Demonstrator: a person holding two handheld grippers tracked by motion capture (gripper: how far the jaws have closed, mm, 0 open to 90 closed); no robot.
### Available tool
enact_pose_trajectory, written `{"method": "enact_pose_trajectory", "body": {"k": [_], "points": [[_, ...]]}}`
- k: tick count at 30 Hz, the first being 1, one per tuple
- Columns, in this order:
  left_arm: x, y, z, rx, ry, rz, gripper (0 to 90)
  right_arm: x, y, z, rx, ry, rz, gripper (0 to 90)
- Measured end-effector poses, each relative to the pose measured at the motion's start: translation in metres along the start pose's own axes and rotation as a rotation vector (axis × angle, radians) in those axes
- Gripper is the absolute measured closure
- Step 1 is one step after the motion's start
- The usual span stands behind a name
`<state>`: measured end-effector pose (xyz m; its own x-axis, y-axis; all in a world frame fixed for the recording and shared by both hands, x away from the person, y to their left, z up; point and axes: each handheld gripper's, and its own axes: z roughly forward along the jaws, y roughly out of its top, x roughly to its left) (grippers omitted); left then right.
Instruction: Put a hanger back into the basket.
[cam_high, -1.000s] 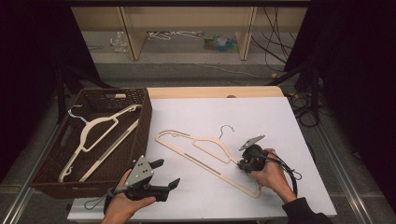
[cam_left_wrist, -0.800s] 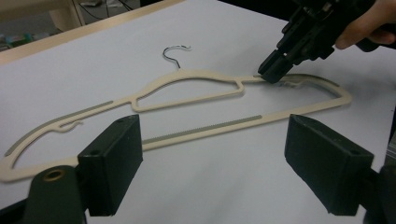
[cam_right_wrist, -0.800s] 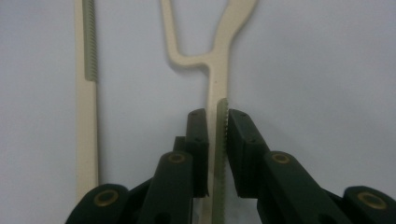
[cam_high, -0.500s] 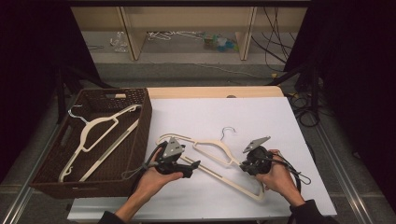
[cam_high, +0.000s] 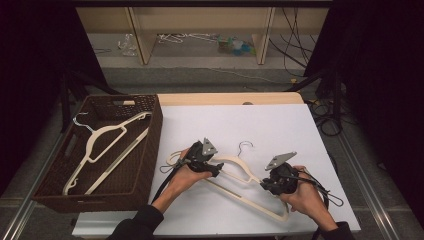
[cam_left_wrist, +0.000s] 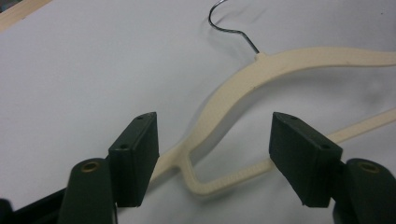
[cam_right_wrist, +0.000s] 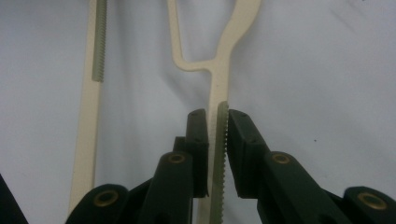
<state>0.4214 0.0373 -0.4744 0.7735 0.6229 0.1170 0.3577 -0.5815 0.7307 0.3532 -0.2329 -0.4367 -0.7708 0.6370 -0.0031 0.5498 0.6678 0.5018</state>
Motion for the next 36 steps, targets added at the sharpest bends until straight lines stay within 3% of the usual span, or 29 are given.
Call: {"method": "enact_pose_trajectory", "body": {"k": [6, 12, 20, 24, 30, 32, 34, 36], "points": [[0.001, 0.000, 0.014, 0.020, -0.002, 0.005, 34.2, 0.003, 0.000, -0.001, -0.009, -0.003, -0.020, 79.5], [-0.003, 0.006, 0.022, 0.038, -0.002, 0.052, 35.8, 0.006, 0.002, -0.006, -0.001, 0.003, -0.017, 79.5], [-0.006, 0.010, 0.029, 0.033, -0.029, 0.085, 47.7, 0.008, 0.002, -0.006, -0.007, 0.014, -0.035, 79.4], [-0.005, 0.010, 0.027, 0.023, -0.070, 0.111, 59.3, 0.008, 0.002, -0.007, -0.010, 0.018, -0.044, 79.3], [0.000, 0.012, 0.012, -0.012, -0.092, 0.163, 63.7, 0.005, -0.002, -0.006, -0.015, 0.016, -0.056, 79.4], [-0.001, 0.014, 0.005, -0.017, -0.088, 0.208, 64.5, 0.003, -0.004, -0.006, -0.026, 0.016, -0.052, 89.3], [-0.001, 0.014, -0.004, -0.035, -0.091, 0.226, 68.4, 0.000, -0.006, -0.007, -0.040, 0.059, -0.051, 85.4], [-0.002, 0.015, -0.012, -0.051, -0.092, 0.249, 72.0, 0.000, -0.007, -0.006, -0.035, 0.058, -0.062, 81.4]]}}
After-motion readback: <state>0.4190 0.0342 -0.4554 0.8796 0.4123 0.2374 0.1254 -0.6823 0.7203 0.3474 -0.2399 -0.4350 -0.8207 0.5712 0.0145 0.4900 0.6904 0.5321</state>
